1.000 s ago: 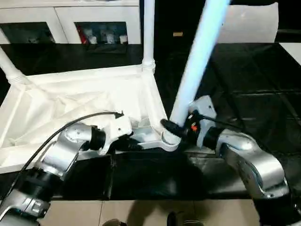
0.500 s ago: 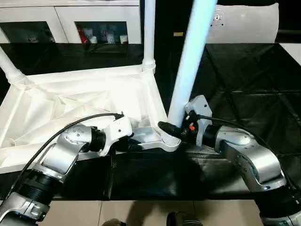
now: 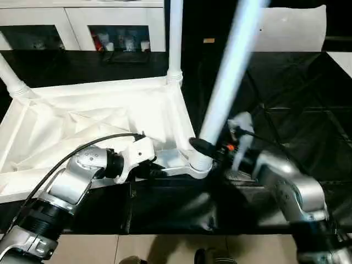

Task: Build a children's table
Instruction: Insert table leg to table base

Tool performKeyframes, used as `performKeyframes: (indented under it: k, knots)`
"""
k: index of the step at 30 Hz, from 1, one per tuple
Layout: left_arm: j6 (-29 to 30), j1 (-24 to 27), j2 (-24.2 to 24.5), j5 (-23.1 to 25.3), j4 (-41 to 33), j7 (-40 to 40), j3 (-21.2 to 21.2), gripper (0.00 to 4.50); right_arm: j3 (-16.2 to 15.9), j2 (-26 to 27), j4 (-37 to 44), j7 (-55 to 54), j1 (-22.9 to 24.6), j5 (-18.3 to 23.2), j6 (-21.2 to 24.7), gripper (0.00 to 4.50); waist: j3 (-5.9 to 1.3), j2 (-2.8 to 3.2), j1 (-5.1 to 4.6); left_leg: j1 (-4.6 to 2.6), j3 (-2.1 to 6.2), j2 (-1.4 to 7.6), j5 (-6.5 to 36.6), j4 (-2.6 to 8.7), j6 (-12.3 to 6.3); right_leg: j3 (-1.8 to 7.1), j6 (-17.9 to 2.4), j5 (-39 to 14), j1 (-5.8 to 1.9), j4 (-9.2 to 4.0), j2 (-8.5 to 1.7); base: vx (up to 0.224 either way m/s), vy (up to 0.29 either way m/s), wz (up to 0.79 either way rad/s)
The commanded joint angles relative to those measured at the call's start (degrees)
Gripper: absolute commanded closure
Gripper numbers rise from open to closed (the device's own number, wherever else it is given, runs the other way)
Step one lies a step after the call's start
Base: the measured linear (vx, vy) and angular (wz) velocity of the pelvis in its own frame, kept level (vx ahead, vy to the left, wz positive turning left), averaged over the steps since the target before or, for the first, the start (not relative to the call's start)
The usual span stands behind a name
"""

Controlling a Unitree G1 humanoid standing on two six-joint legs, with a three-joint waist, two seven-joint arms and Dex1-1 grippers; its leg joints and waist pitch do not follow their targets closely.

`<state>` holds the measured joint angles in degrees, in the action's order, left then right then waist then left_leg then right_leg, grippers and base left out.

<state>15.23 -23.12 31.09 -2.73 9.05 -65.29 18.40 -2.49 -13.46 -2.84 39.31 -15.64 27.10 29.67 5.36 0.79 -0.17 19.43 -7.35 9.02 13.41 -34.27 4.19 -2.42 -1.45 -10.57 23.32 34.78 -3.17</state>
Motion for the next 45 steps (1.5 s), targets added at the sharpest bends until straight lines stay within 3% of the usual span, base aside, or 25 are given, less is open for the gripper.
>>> performKeyframes:
  k: [1,3,8,9,11,13,16,22,25,28,30,33,39,41,44,45]
  knots:
    - [0.5,0.2,-0.5,-1.8,0.4,0.5,-1.2,4.5,0.9,1.5,-5.2,-1.5,4.1,-1.0,-0.6,2.59,-3.55,1.04,0.79,0.87,-0.07,2.9,2.5,3.94,-3.54,2.85,-16.2,-7.3,-3.88,-3.61,-4.61,0.0,0.0,0.0]
    - [0.4,0.1,-0.6,-1.9,0.6,0.7,-1.4,4.5,1.6,2.2,-5.6,-1.6,4.9,-0.5,-1.8,2.59,-3.63,0.46,0.76,0.93,-0.12,2.97,3.1,4.0,-3.32,2.88,-16.1,-7.1,-4.01,-3.74,-4.52,0.0,0.0,0.0]
    - [0.2,-0.6,-1.0,-1.8,1.6,1.3,-1.7,4.5,2.1,3.7,-6.4,-1.4,8.4,-1.2,-7.8,2.59,-3.57,0.65,0.86,0.92,-0.08,2.94,4.4,4.18,-2.88,2.86,-15.8,-7.9,-3.96,-3.89,-4.51,0.0,0.0,0.0]
    - [0.1,-0.9,-1.3,-1.7,2.1,1.5,-2.0,4.5,1.9,3.9,-6.6,-1.1,9.6,-2.2,-11.0,2.59,-3.54,1.04,0.96,0.92,-0.02,2.93,4.9,4.22,-2.73,2.84,-15.6,-8.7,-3.94,-3.93,-4.56,0.0,0.0,0.0]
    - [0.1,-1.0,-1.4,-1.7,2.3,1.5,-2.0,4.5,1.7,3.9,-6.7,-0.8,10.2,-3.0,-12.9,2.59,-3.47,0.78,0.97,0.87,-0.07,2.98,5.6,4.3,-2.64,2.87,-15.4,-9.2,-3.89,-4.09,-4.53,0.0,0.0,0.0]
    - [-0.3,-1.2,-1.5,-1.5,2.8,1.7,-2.0,4.5,0.9,3.6,-7.2,0.2,11.4,-5.0,-16.7,2.59,-3.11,0.77,0.81,0.83,0.01,2.89,8.8,4.62,-2.28,2.85,-14.3,-14.2,-3.79,-4.61,-4.48,0.0,0.0,0.0]
    - [-0.5,-1.4,-1.5,-1.5,3.2,1.8,-2.0,4.5,0.5,3.2,-7.5,1.2,12.3,-5.9,-19.2,2.59,-3.11,0.79,0.83,0.73,0.13,2.94,9.8,4.76,-2.19,2.99,-12.8,-18.6,-3.7,-5.04,-4.61,0.0,0.0,0.0]
    - [-0.9,-1.5,-1.3,-0.9,3.6,1.9,-2.0,4.5,-1.5,0.7,-8.4,2.1,12.6,-9.2,-24.4,2.59,-3.27,0.73,0.83,0.87,0.1,3.02,7.6,4.69,-3.06,2.95,-13.9,-14.1,-3.73,-4.67,-4.48,0.0,0.0,0.0]
    - [-1.2,-1.6,-1.1,-0.7,3.7,1.8,-1.8,4.5,-4.2,-1.6,-7.8,2.8,11.9,-12.6,-25.0,2.59,-3.17,0.71,0.85,0.87,0.08,2.98,8.0,4.69,-3.28,2.97,-13.7,-15.1,-3.75,-4.76,-4.51,0.0,0.0,0.0]
    - [-1.9,-1.7,-0.7,0.0,4.1,1.6,-1.4,4.5,-6.8,-3.5,-7.5,3.9,10.7,-16.0,-25.6,2.59,-3.07,0.29,0.79,1.01,0.03,2.89,7.6,4.7,-3.47,2.98,-12.9,-16.0,-3.81,-4.84,-4.42,0.0,0.0,0.0]
    - [-2.7,-2.0,-0.3,0.6,4.5,1.2,-0.9,4.5,-8.9,-4.8,-7.1,5.5,8.9,-17.1,-23.9,2.59,-2.91,0.35,0.7,0.98,0.11,2.93,8.4,4.8,-3.6,2.94,-12.5,-17.6,-3.63,-4.95,-4.4,0.0,0.0,0.0]
    - [-3.2,-2.2,0.0,0.9,4.7,0.8,-0.6,4.5,-10.1,-5.4,-7.0,6.9,7.7,-16.9,-22.5,2.59,-2.75,0.32,0.49,0.91,0.18,2.95,10.2,4.96,-3.66,3.02,-11.7,-20.9,-3.53,-5.26,-4.48,0.0,0.0,0.0]
    - [-6.1,-4.8,0.9,1.8,6.8,-2.3,0.8,4.5,-16.6,-8.2,-10.5,16.8,1.4,-16.9,-18.7,2.59,-2.09,-0.19,-0.14,0.93,0.22,3.09,11.1,5.08,-4.21,3.07,-11.7,-22.1,-3.1,-5.41,-4.53,0.0,0.0,0.0]
    - [-6.5,-5.3,0.9,1.8,7.3,-2.7,0.9,4.5,-17.3,-8.5,-10.7,18.1,1.1,-17.0,-18.2,2.59,-2.15,-0.03,-0.03,0.76,0.16,3.12,10.8,5.04,-4.28,3.1,-11.9,-21.7,-3.03,-5.4,-4.53,0.0,0.0,0.0]
    - [-7.9,-7.3,0.6,2.5,9.7,-3.0,1.3,4.5,-18.9,-9.2,-11.3,21.1,0.7,-17.4,-17.3,2.59,-2.27,-0.2,0.2,0.72,0.05,3.33,9.2,5.14,-4.28,3.1,-12.7,-18.3,-3.16,-5.18,-4.58,0.0,0.0,0.0]
    - [-8.3,-8.3,0.3,2.7,10.8,-2.8,1.3,4.5,-19.3,-9.4,-11.3,21.7,0.8,-17.4,-17.1,2.59,-2.14,-0.52,0.2,0.84,-0.05,3.24,8.8,5.13,-4.59,3.06,-12.7,-17.7,-3.14,-5.27,-4.45,0.0,0.0,0.0]
